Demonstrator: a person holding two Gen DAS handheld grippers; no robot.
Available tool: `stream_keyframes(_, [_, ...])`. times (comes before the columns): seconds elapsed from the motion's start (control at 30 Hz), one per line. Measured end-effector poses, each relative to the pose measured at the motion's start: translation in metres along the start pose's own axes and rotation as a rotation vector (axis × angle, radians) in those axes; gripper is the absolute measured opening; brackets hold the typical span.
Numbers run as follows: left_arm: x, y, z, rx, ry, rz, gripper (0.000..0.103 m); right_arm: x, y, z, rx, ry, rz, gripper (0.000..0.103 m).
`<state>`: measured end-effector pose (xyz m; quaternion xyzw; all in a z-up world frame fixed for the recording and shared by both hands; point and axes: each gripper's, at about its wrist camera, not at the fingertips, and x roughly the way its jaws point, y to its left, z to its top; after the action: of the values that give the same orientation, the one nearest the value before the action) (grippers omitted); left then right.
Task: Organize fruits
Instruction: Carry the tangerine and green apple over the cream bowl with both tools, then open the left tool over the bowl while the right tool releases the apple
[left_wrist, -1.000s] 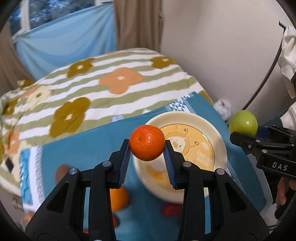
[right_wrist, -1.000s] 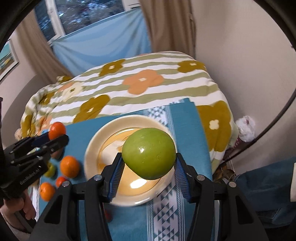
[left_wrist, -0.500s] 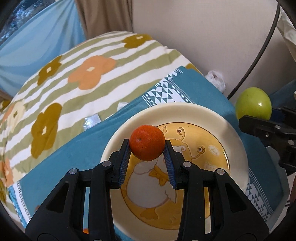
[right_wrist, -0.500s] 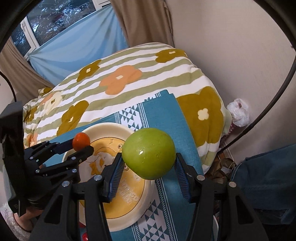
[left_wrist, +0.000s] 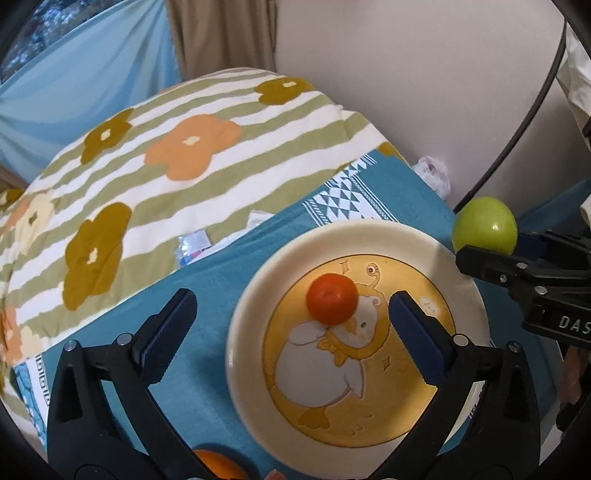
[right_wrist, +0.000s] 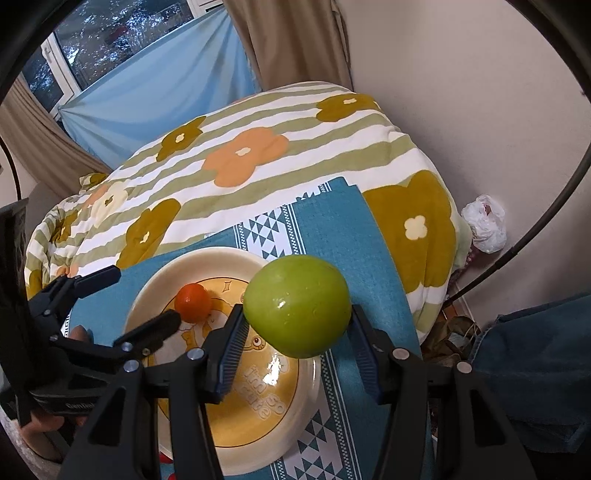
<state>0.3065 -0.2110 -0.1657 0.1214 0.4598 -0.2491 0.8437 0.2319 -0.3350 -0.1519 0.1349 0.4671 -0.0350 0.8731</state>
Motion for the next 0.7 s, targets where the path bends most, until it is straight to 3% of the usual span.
stream_keyframes(0.27, [-0.019,0.021,-0.005,-0.067,-0.013,0.024,0.103,0.005,0.013,0.000,-0.043,0.007,0.027,0.050])
stream_keyframes(0.47, [-0.030,0.033,-0.010,-0.113,-0.015,0.045,0.103,0.026,0.032,-0.005,-0.160,0.048,0.064,0.050])
stream_keyframes(0.7, [-0.037,0.045,-0.022,-0.144,-0.004,0.069,0.103,0.039,0.049,-0.008,-0.257,0.031,0.071,0.050])
